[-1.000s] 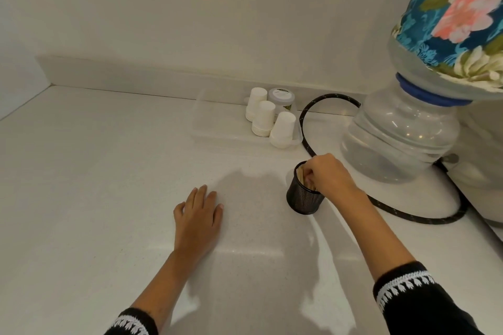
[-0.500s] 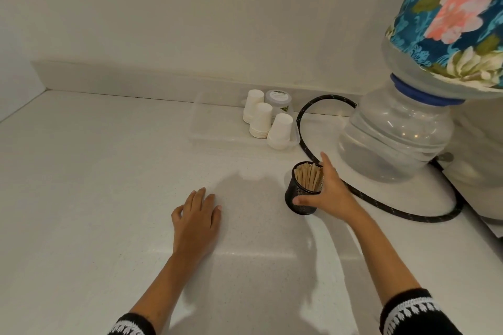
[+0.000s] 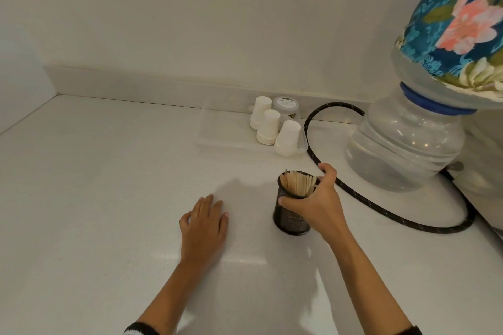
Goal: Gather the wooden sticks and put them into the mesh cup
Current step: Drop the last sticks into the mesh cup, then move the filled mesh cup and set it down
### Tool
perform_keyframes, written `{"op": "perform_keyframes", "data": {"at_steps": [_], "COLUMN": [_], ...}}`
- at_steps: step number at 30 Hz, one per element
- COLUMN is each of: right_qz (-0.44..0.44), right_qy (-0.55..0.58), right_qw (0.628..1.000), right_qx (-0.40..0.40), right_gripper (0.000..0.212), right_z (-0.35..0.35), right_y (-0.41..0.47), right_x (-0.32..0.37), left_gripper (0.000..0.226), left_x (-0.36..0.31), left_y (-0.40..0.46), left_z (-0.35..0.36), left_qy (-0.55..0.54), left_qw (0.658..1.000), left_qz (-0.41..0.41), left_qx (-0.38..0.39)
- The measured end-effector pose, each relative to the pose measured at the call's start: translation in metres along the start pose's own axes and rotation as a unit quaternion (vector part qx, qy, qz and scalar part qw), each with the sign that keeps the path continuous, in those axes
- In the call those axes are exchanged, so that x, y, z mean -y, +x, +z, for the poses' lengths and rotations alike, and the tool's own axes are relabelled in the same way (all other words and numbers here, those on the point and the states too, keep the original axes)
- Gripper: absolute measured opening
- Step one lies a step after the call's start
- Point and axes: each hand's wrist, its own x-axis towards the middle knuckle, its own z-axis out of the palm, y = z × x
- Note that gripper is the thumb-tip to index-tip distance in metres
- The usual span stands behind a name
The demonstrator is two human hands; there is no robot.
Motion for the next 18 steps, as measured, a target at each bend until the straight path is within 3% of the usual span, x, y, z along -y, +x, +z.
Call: {"op": "perform_keyframes", "data": {"at_steps": [5,11,16,18], "right_qz": [0.022,-0.004,-0.039,-0.034], "right_qy": [0.051,0.011,-0.012,0.006], "right_qw": [0.998,1.0,0.999,0.999], "right_qx": [0.035,0.005,-0.019,-0.015], "right_gripper": [0.106,0.105,0.107,0.106], "right_z": [0.001,0.009,0.019,0.021], "right_y": [-0.007,-0.014,-0.018,-0.017], "right_x": [0.013,0.013,0.009,0.009], "left_gripper": [0.041,0.039,0.059,0.049], "left_x": [0.001,0.002,0.0,0.001], "left_y": [0.001,0.002,0.002,0.002], "left_z": [0.001,0.003,0.0,0.002], "left_qy": [0.006,-0.004,-0.006,-0.003], "left_qw": [1.0,1.0,1.0,1.0], "left_qz": [-0.006,-0.007,0.003,-0.002], "left_qx": [0.015,0.005,-0.008,-0.005]}}
